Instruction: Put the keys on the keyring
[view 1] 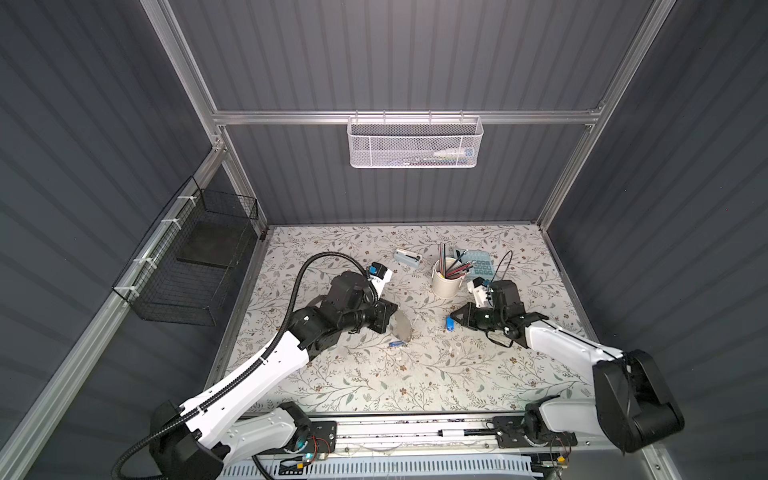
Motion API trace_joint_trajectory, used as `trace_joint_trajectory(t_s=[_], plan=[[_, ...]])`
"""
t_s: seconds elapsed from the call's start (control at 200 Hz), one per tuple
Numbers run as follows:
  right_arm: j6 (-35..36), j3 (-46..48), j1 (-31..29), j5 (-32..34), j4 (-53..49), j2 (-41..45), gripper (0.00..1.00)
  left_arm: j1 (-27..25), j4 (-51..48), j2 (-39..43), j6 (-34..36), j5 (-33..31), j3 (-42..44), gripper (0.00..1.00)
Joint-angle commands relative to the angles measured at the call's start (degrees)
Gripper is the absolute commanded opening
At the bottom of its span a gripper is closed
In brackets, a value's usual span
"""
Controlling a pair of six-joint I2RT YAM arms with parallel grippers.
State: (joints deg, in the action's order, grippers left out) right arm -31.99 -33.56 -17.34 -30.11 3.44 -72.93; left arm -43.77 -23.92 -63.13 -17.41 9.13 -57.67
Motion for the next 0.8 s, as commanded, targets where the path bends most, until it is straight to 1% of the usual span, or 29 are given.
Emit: trace_joint_trajectory(t_s=[0.0, 0.08, 0.115, 0.14, 0.175, 0.195, 0.27, 0.425, 0.555, 0.64, 0.745, 0.761, 0.796], plan=[[0.8, 1.0, -0.5, -2.4, 8.5, 4.7, 0.00, 0.3, 1.6, -0.4, 4.1, 3.3, -3.4, 0.00], [1.0, 1.7, -0.5, -3.4, 12.4, 8.2, 0.00, 0.3, 2.9, -1.0, 5.4, 6.7, -3.7, 0.00], [1.2, 1.8, -0.6, -4.3, 14.2, 8.4, 0.00, 0.3, 3.6, -1.2, 6.1, 8.1, -3.7, 0.00], [1.2, 1.7, -0.7, -5.0, 15.3, 10.5, 0.00, 0.2, 4.0, -1.4, 6.6, 9.1, -3.6, 0.00], [1.2, 1.3, -0.8, -6.2, 16.7, 10.9, 0.00, 0.1, 4.3, -1.8, 7.3, 9.3, -3.8, 0.00], [1.2, 1.1, -0.8, -7.4, 17.4, 11.0, 0.00, 0.0, 4.3, -2.2, 7.7, 11.2, -4.0, 0.00], [1.3, -0.1, -1.3, -10.8, 19.2, 11.1, 0.00, -0.3, 4.8, -3.2, 9.3, 12.9, -4.3, 0.00], [-0.3, -2.5, -2.1, -16.7, 20.4, 10.6, 0.00, -2.0, 5.0, -5.5, 12.8, 11.6, -5.2, 0.00], [0.4, -4.9, -3.4, -19.5, 16.2, 10.6, 0.00, -3.2, 5.2, -7.0, 14.8, 10.2, -6.0, 0.00], [1.8, -6.7, -4.5, -19.9, 11.1, 10.6, 0.00, -3.7, 5.2, -7.9, 15.4, 10.2, -6.7, 0.00], [3.7, -7.0, -5.5, -19.4, 8.0, 11.7, 0.00, -4.0, 6.2, -8.4, 15.5, 10.2, -6.9, 0.00], [3.5, -6.9, -5.5, -19.4, 7.9, 11.8, 0.00, -4.0, 6.4, -8.5, 15.5, 8.6, -6.9, 0.00], [3.4, -6.8, -5.5, -19.6, 7.3, 11.9, 0.00, -4.2, 6.5, -8.5, 15.6, 8.0, -7.0, 0.00]])
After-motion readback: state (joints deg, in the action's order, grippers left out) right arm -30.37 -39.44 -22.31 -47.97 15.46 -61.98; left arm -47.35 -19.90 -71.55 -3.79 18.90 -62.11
